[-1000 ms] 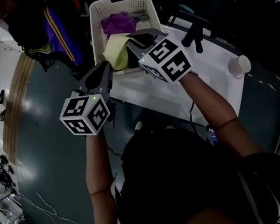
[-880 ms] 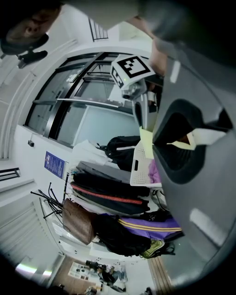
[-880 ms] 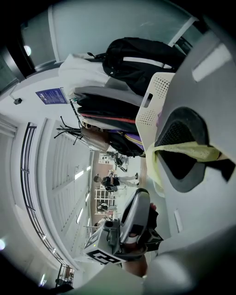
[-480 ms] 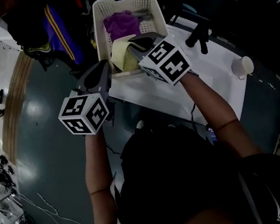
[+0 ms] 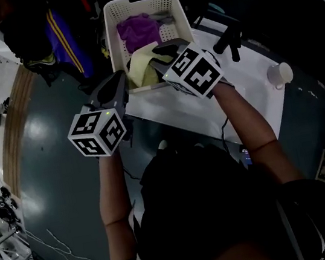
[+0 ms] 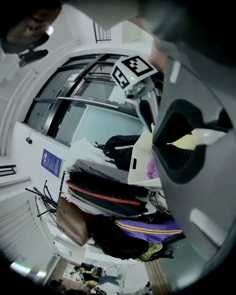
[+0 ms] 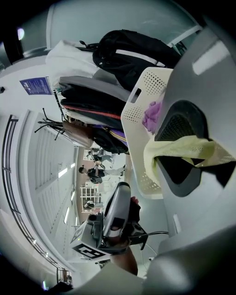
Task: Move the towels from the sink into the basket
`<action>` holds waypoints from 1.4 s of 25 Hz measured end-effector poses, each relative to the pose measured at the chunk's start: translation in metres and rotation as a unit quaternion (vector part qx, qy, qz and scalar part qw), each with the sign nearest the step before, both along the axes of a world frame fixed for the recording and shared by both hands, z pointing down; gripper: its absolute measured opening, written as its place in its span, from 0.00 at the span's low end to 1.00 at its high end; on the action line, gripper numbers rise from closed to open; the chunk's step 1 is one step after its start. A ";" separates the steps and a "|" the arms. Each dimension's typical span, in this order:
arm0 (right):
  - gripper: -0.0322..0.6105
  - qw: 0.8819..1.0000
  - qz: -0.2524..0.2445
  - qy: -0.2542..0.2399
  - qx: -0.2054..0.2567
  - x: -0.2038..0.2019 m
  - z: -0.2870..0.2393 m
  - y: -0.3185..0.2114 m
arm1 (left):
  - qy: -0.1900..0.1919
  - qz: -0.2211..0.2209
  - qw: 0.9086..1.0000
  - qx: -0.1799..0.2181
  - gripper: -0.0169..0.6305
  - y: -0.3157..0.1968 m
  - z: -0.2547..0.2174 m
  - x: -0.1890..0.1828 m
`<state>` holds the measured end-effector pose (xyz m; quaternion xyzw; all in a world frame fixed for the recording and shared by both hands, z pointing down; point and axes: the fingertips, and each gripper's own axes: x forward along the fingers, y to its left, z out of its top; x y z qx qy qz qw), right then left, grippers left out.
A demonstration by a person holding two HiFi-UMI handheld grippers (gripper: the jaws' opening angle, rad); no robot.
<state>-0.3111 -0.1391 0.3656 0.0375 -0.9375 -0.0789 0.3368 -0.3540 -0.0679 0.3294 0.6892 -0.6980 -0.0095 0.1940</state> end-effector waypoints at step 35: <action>0.21 0.994 0.041 -0.066 -0.076 0.044 -0.032 -0.037 | 0.004 0.056 0.998 0.019 0.04 -0.039 -0.008 0.022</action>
